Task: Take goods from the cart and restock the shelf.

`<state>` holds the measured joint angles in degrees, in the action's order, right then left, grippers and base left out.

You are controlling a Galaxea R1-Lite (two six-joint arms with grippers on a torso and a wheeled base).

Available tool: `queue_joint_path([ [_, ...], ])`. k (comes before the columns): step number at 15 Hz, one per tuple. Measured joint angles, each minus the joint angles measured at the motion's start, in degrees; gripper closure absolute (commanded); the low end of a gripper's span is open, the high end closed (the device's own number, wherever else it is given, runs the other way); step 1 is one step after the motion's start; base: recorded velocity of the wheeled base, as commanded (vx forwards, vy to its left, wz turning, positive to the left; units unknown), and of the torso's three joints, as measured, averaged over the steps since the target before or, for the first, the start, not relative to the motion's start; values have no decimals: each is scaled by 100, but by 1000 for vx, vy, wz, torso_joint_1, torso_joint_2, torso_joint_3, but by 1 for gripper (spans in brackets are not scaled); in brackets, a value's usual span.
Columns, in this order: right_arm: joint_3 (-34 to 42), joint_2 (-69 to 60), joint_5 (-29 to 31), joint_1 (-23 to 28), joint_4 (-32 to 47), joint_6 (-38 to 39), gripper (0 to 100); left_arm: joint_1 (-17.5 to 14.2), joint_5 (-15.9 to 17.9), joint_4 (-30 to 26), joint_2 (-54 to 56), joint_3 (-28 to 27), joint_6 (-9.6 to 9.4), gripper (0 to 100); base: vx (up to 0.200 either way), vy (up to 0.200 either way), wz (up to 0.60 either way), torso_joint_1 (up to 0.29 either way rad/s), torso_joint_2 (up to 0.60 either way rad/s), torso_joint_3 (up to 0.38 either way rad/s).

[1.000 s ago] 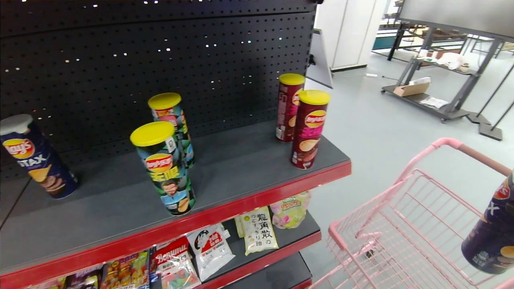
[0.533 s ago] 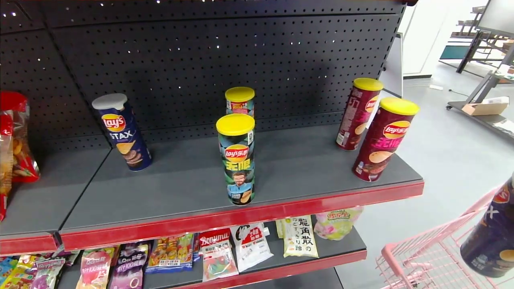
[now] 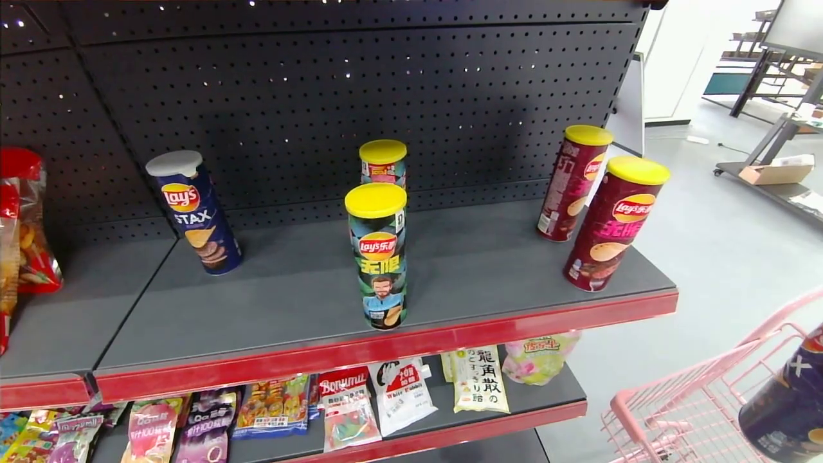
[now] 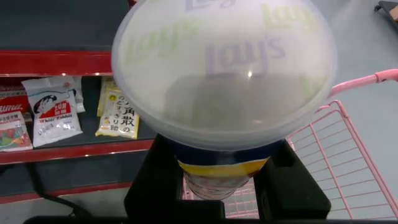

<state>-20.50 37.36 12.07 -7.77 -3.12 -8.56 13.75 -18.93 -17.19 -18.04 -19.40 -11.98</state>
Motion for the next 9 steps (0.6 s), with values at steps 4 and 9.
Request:
queue_joint_path([
  [4, 0, -35, 29, 38, 34, -15, 100, -2, 5, 107, 154, 250, -95, 0, 0, 0, 0, 0, 0, 0],
  [9, 67, -5, 33, 39, 52, -79, 100, -4, 16, 112, 226, 374, -95, 0, 0, 40, 0, 0, 0, 0],
])
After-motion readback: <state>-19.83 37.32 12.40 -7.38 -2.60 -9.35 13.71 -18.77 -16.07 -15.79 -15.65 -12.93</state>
